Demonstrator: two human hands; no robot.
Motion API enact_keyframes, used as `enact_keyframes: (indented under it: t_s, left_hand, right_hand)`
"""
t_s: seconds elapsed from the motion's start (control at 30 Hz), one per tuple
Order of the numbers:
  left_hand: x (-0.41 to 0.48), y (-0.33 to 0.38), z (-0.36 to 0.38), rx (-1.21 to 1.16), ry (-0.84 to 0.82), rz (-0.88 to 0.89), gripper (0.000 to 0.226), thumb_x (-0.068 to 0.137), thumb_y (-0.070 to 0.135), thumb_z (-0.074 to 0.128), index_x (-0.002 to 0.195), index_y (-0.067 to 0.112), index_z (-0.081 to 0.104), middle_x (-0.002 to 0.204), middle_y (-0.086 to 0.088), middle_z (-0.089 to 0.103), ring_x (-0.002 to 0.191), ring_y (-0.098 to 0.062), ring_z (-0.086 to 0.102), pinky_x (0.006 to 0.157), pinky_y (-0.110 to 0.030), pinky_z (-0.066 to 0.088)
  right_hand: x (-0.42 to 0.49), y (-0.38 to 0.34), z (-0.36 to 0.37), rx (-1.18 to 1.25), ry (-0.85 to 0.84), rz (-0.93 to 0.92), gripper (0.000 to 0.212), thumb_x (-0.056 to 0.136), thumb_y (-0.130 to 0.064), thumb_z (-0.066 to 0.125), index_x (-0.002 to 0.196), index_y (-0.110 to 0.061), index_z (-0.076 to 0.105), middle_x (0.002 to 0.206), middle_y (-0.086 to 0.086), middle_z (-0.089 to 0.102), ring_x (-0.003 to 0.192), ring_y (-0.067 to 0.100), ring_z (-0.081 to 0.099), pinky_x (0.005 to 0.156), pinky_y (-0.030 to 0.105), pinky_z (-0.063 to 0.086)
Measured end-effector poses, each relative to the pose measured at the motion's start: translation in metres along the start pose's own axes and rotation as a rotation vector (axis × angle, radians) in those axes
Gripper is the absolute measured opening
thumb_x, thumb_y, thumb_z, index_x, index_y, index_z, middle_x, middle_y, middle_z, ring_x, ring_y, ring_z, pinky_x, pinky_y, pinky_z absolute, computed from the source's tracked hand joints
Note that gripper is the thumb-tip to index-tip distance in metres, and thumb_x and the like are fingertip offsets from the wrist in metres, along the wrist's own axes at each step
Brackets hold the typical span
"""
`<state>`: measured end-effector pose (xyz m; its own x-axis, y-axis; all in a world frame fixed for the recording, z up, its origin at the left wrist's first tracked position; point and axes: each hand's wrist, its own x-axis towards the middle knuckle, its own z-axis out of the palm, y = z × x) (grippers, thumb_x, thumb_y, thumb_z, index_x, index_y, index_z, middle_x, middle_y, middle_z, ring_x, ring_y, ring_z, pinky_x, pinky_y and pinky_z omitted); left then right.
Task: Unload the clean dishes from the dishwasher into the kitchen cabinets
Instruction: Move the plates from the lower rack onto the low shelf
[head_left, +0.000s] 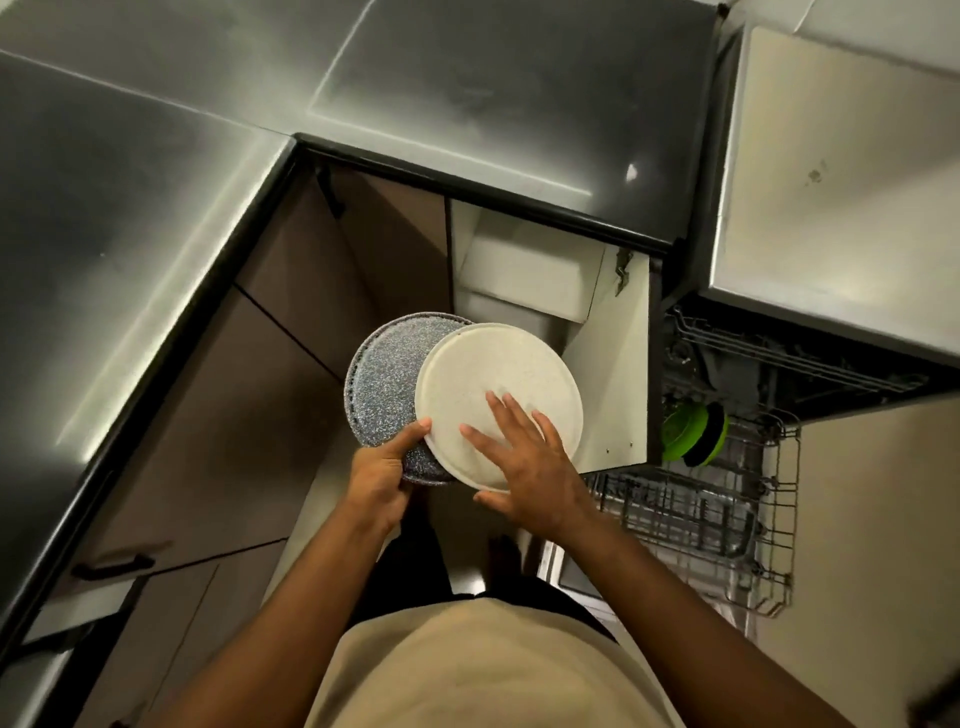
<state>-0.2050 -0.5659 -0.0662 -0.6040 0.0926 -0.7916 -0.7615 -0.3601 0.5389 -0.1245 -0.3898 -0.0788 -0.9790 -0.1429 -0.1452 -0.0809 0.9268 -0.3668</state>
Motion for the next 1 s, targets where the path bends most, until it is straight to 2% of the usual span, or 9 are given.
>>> enact_keyframes:
  t_s: [0.1,0.17,0.23,0.37,0.5,0.67,0.8,1.0]
  left_hand:
    - [0.025,0.025,0.003,0.052,-0.045,-0.034,0.057,0.062,0.007,0.08,0.114,-0.009,0.065,0.109,-0.021,0.071,0.099,-0.037,0.069,0.089,-0.052,0.055]
    - [0.045,0.039,0.007,0.099,-0.075,-0.056,0.05,0.064,0.006,0.08,0.11,-0.008,0.066,0.105,-0.02,0.072,0.093,-0.034,0.071,0.077,-0.045,0.059]
    - [0.061,0.05,0.013,0.138,-0.104,-0.077,0.043,0.066,0.006,0.081,0.105,-0.007,0.068,0.102,-0.019,0.073,0.088,-0.032,0.072,0.07,-0.04,0.06]
    - [0.099,0.06,0.027,0.174,-0.113,-0.111,0.056,0.058,0.01,0.085,0.109,-0.007,0.068,0.109,-0.021,0.071,0.099,-0.034,0.07,0.088,-0.047,0.056]
    - [0.145,0.057,0.043,0.172,-0.108,-0.126,0.058,0.061,0.008,0.084,0.114,-0.01,0.066,0.11,-0.021,0.071,0.102,-0.034,0.069,0.094,-0.049,0.054]
    - [0.208,0.04,0.074,0.149,-0.105,-0.135,0.047,0.07,0.003,0.079,0.114,-0.007,0.066,0.108,-0.019,0.072,0.1,-0.032,0.07,0.089,-0.047,0.056]
    - [0.26,0.021,0.102,0.122,-0.106,-0.145,0.041,0.075,0.0,0.077,0.114,-0.006,0.067,0.106,-0.019,0.073,0.099,-0.032,0.071,0.09,-0.049,0.056]
    - [0.349,-0.014,0.136,0.104,-0.167,-0.114,0.042,0.075,0.005,0.077,0.116,-0.001,0.066,0.105,-0.016,0.073,0.097,-0.031,0.071,0.089,-0.052,0.055]
  right_hand:
    - [0.018,-0.01,0.006,0.04,-0.029,0.072,0.09,0.073,-0.027,0.073,0.152,-0.03,0.028,0.162,0.008,0.018,0.149,0.026,0.015,0.116,0.047,0.027]
    - [0.032,-0.014,0.009,0.055,-0.002,0.141,0.091,0.073,-0.022,0.071,0.152,-0.029,0.028,0.161,0.007,0.019,0.149,0.025,0.017,0.114,0.045,0.027]
    - [0.045,-0.014,0.011,0.072,0.004,0.195,0.092,0.072,-0.02,0.069,0.153,-0.03,0.026,0.162,0.006,0.018,0.149,0.023,0.014,0.115,0.044,0.024]
    - [0.073,0.001,0.017,0.133,-0.017,0.27,0.09,0.077,-0.018,0.065,0.154,-0.035,0.02,0.164,0.0,0.008,0.151,0.016,0.002,0.12,0.039,0.012]
    - [0.101,0.031,0.028,0.198,-0.008,0.299,0.091,0.077,-0.015,0.063,0.153,-0.039,0.019,0.164,-0.005,0.003,0.15,0.011,-0.004,0.121,0.034,0.002]
    - [0.137,0.078,0.059,0.215,0.117,0.344,0.093,0.067,-0.006,0.067,0.15,-0.033,0.033,0.162,-0.002,0.016,0.15,0.015,0.006,0.121,0.037,0.005]
    - [0.168,0.124,0.088,0.176,0.253,0.372,0.084,0.065,0.004,0.06,0.142,-0.026,0.046,0.159,-0.001,0.026,0.149,0.016,0.015,0.121,0.044,0.014]
    - [0.216,0.206,0.144,0.147,0.357,0.366,0.084,0.064,0.011,0.06,0.14,-0.024,0.05,0.158,-0.002,0.03,0.149,0.014,0.018,0.12,0.046,0.016]
